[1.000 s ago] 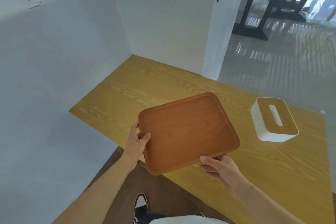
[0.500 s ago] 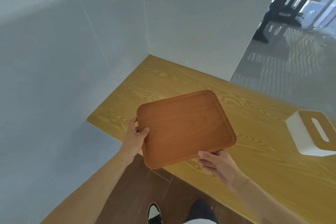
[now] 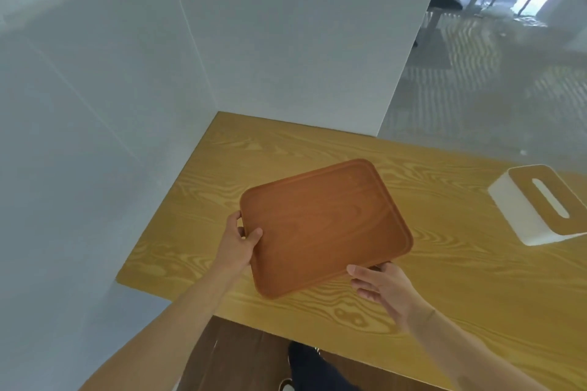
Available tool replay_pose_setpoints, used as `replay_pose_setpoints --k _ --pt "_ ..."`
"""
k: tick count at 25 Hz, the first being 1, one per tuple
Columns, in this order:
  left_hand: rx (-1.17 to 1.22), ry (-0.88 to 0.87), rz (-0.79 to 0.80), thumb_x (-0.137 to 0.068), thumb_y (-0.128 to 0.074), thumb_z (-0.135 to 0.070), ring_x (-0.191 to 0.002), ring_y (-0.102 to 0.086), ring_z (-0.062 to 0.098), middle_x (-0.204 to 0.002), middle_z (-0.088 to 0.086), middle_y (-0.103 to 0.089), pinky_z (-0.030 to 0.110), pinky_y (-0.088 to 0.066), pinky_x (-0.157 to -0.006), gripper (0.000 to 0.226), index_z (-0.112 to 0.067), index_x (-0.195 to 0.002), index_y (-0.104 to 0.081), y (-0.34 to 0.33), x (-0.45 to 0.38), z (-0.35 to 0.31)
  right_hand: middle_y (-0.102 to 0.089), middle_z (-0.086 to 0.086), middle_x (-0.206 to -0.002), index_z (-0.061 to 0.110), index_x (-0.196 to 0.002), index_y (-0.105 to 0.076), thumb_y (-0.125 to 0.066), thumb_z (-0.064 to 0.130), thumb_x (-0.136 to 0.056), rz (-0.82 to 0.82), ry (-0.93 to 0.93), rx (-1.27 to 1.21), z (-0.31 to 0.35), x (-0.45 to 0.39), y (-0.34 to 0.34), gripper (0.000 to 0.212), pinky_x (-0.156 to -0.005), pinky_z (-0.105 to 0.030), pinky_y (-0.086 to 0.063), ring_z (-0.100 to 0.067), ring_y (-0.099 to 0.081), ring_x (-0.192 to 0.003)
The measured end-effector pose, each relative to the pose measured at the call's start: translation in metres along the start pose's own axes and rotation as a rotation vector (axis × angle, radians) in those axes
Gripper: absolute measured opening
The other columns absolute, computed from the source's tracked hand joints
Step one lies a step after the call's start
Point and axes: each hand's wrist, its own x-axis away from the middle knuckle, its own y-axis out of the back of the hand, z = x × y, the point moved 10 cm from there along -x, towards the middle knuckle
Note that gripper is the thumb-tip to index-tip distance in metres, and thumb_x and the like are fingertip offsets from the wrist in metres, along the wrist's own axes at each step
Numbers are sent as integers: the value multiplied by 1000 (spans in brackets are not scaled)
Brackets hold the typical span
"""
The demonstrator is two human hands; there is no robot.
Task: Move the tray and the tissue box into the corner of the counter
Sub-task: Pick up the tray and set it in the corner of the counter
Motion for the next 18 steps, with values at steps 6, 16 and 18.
replay_pose_setpoints --k 6,16,18 --pt "-200 -2 42 -94 -66 -25 -95 -66 27 -115 9 -62 54 -60 -74 61 -28 -146 -33 -27 -77 -36 -68 -6 -81 5 -97 -76 -94 31 -68 -45 -40 -148 9 -49 10 43 -67 -34 -50 -20 -65 -75" --pt "-390 4 146 -94 -67 -25 -99 -66 31 -114 10 -62 55 -55 -86 62 -20 -145 -33 -76 -183 -60 -76 -6 -86 2 -104 -75 -89 25 -77 -171 -167 -241 13 -119 24 38 -62 -29 -54 -18 -66 -70" --pt "-426 -3 171 -93 -68 -25 -95 -66 28 -104 4 -62 53 -56 -85 60 -19 -143 -35 -86 -201 -61 -77 -10 -89 1 -107 -72 -89 21 -78 -209 -221 -295 7 -127 24 39 -59 -30 -55 -21 -67 -69"
